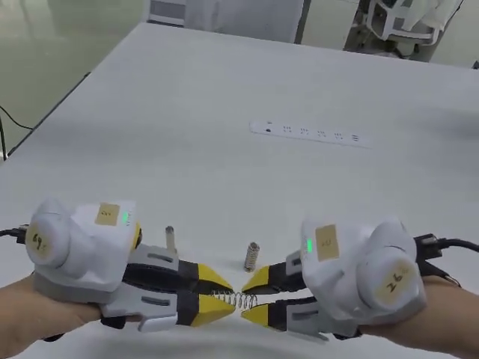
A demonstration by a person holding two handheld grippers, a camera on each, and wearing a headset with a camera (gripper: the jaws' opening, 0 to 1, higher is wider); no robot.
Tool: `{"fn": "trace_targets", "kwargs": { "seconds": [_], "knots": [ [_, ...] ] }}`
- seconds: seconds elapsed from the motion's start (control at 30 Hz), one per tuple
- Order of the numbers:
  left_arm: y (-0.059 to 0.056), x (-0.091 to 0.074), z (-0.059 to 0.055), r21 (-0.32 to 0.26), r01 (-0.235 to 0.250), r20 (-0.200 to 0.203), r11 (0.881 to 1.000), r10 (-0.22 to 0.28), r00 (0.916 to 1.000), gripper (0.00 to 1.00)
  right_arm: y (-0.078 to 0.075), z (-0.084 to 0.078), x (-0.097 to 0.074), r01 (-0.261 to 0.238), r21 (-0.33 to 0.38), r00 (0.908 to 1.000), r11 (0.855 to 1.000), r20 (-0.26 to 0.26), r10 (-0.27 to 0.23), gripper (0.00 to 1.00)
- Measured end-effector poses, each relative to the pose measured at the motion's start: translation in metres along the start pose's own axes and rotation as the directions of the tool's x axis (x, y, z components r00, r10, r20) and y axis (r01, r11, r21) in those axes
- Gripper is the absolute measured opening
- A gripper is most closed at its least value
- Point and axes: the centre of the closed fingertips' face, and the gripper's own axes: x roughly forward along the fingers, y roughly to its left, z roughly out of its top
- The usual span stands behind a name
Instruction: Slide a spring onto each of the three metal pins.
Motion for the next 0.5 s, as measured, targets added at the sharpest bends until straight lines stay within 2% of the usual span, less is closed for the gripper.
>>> {"fn": "trace_targets", "kwargs": {
  "seconds": [0.23,0.5],
  "knots": [
    [-0.0011,-0.0018,0.0015,0.004,0.004,-0.003,1.000,-0.004,1.0000,0.03,-0.0003,-0.0016,-0.0010,0.006,0.022,1.0000,1.000,0.008,-0.006,0.10],
    [-0.0021,-0.0023,-0.0013,-0.005,0.006,-0.011,1.000,-0.006,0.9999,0.03,0.0002,0.0012,-0.0010,0.005,0.008,0.9998,1.000,0.022,-0.005,0.08]
  ]
}}
